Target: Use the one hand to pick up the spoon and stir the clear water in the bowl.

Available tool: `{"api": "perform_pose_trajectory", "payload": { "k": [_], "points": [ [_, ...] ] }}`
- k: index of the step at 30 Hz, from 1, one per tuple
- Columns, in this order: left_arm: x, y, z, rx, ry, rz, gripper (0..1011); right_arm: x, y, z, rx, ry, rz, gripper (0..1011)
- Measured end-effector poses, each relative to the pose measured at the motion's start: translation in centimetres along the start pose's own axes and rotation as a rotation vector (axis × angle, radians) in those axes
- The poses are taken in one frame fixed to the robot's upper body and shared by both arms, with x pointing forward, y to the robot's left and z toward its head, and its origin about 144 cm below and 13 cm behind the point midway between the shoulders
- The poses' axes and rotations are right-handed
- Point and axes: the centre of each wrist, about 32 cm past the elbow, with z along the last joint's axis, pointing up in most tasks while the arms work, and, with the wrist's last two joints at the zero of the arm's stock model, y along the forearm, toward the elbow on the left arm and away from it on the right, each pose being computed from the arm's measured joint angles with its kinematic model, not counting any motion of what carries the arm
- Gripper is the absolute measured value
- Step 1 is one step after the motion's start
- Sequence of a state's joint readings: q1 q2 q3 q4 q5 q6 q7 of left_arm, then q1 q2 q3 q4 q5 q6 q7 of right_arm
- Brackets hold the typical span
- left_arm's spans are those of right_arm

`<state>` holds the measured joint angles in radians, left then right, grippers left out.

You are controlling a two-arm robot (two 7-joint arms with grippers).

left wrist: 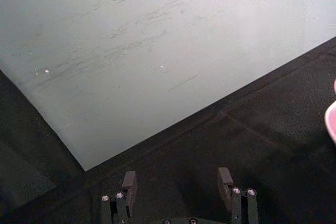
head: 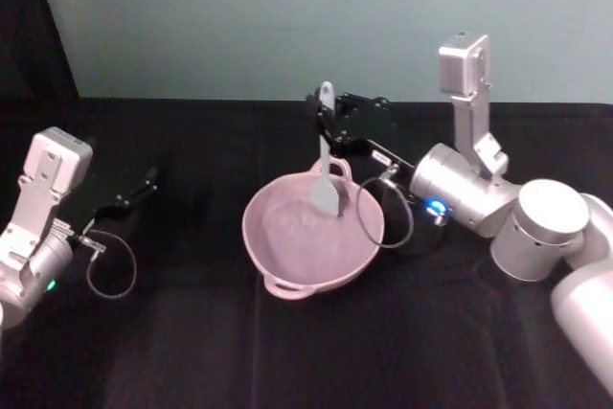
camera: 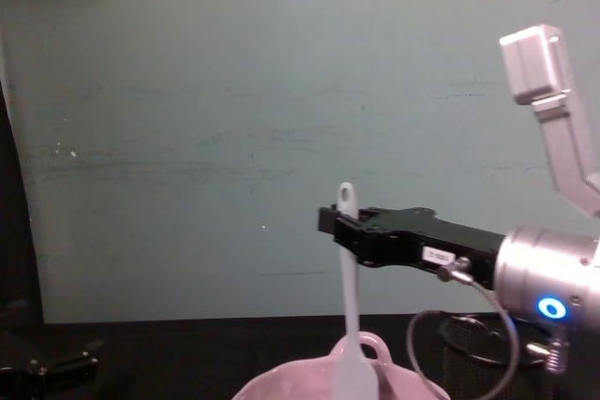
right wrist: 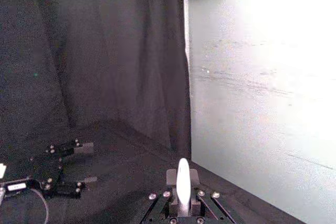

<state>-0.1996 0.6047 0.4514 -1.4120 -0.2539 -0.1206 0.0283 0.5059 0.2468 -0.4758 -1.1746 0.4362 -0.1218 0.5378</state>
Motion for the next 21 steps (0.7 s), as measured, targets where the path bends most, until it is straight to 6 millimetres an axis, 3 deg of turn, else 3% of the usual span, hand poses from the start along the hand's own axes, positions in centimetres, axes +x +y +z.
{"api": "perform_pose_trajectory", "payload": {
  "k": [9,21],
  "points": [
    [0.0,0.0,0.0,0.0,0.0,0.0,1011,-0.7,-2.9,0.4,-0.01,-0.016,0.001,123],
    [0.0,0.0,0.0,0.0,0.0,0.0,1011,-2.7,-3.5,0.2,0.002,-0.002,0.057,123]
  ]
}}
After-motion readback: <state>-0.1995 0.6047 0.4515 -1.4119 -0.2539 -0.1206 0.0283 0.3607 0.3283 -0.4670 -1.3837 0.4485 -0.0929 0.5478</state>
